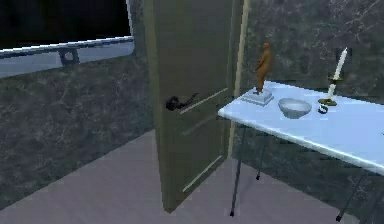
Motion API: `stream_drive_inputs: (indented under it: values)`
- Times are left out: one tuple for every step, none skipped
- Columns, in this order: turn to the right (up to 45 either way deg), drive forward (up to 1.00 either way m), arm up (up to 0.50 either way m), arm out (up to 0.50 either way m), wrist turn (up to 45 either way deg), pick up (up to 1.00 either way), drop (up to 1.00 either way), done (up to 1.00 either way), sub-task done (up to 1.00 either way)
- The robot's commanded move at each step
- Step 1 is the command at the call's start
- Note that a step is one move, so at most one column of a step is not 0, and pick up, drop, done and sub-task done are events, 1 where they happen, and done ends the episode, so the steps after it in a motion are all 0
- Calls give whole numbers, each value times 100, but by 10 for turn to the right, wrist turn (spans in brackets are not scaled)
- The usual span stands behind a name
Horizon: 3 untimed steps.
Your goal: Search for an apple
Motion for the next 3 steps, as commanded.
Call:
stream_drive_inputs:
  values:
    - [-300, 0, 0, 0, 0, 0, 0, 0, 0]
    - [0, 100, 0, 0, 0, 0, 0, 0, 0]
    - [-270, 0, 0, 0, 0, 0, 0, 0, 0]
